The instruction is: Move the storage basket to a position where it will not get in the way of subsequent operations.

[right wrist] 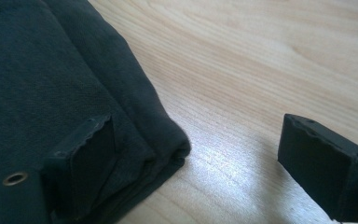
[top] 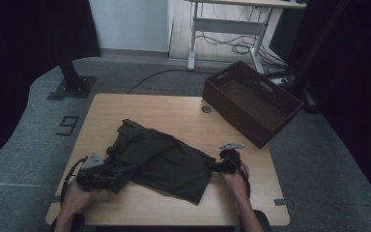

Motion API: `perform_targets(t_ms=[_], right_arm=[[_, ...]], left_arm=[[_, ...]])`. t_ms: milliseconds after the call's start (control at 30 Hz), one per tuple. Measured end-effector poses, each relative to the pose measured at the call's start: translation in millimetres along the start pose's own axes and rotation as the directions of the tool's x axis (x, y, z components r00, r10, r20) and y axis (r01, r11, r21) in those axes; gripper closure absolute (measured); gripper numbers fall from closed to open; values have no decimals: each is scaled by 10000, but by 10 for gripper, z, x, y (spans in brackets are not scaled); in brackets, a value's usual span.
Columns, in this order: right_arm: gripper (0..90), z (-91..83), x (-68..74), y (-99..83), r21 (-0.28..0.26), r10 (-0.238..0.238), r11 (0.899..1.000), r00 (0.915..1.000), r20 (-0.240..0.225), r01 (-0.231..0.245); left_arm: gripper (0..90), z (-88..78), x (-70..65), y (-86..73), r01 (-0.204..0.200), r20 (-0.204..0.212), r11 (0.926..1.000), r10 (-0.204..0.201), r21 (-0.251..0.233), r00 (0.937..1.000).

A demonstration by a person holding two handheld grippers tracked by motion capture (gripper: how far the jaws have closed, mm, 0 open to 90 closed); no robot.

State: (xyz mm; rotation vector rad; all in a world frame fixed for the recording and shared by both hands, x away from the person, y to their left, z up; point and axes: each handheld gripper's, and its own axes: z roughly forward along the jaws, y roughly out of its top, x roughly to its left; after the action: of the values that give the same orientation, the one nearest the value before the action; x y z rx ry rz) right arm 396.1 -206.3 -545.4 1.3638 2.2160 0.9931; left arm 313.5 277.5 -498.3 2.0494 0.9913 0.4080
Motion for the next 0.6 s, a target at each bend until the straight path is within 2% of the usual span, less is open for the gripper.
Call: perform_targets(t_ms=[67,200,300,400,467,533,600], right_arm=[[115,-63,15,21,-37,-102,9999,9999,1,102],[96,-207,57,36,-8,-324,9995,9995,-11,324],[50,-310,120,10,65,-370,9993,9990,-266,372],[20,-393,214,-36,159,-473,9987,9973,-568,483],[18,-441,284,-64,201,-519,9984,9965,-651,533],[14,-477,349,-91,191,-550,9982,9956,-763,566],[8,-495,411,-120,239,-540,9981,9944,-905,564]], left_arm=[[172,-36,45,41,240,0,9996,-240,-147,9997],[142,-71,139,132,440,-166,9989,-442,-128,9989],[138,-45,220,208,560,-272,9982,-566,-218,9980],[122,45,320,316,585,-565,9982,-592,-137,9966],[79,113,370,368,561,-621,9984,-560,-10,9965],[17,206,431,417,483,-685,9985,-465,251,9966],[0,289,475,441,504,-848,9977,-465,444,9953]])
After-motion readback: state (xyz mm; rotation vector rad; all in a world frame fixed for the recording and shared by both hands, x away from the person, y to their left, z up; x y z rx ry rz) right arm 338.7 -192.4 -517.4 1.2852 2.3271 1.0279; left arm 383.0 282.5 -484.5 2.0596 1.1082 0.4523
